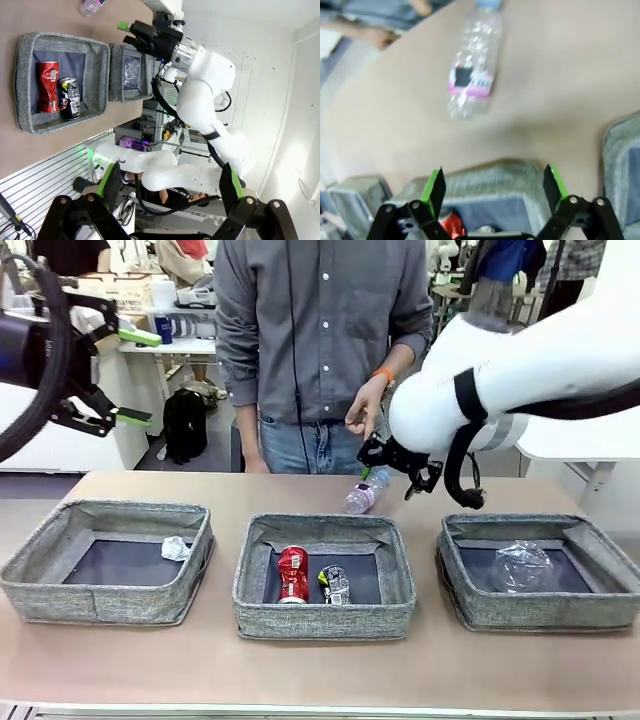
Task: Sort the waste into the appropriate baskets.
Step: Pick up the waste item pointed out by the person.
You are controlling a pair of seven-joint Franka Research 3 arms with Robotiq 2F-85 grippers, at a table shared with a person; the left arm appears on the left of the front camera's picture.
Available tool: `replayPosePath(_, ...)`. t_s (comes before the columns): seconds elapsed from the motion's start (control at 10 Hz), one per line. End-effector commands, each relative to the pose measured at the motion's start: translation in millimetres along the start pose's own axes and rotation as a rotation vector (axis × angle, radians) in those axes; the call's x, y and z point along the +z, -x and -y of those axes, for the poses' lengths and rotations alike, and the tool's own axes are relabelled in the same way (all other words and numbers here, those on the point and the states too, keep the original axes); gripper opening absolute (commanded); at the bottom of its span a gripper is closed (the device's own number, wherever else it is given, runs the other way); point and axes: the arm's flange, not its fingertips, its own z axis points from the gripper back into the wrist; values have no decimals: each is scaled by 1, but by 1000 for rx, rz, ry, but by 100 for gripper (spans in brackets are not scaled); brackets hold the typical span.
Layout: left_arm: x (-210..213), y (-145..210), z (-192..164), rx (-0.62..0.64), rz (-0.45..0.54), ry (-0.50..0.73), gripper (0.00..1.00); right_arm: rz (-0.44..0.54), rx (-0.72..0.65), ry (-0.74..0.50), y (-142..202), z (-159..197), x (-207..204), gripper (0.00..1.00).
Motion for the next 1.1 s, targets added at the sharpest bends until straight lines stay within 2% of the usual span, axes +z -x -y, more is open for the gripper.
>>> replayPosePath(0.0,3,1,1,4,-7,-11,100,35,-27,143,-17,-43,-30,100)
replayPosePath(0.2,3,1,1,4,-7,-11,100,34,-3,177,-29,-57,-67,100)
replayPosePath(0.4,3,1,1,4,-7,-11,100,69,-3,124,-37,-66,-88,100)
replayPosePath(0.7,3,1,1,4,-7,-11,100,5,-8,164,-40,-65,-112,100)
replayPosePath(1.0,3,1,1,4,-7,-11,100,2,-15,162,-39,-62,-114,100)
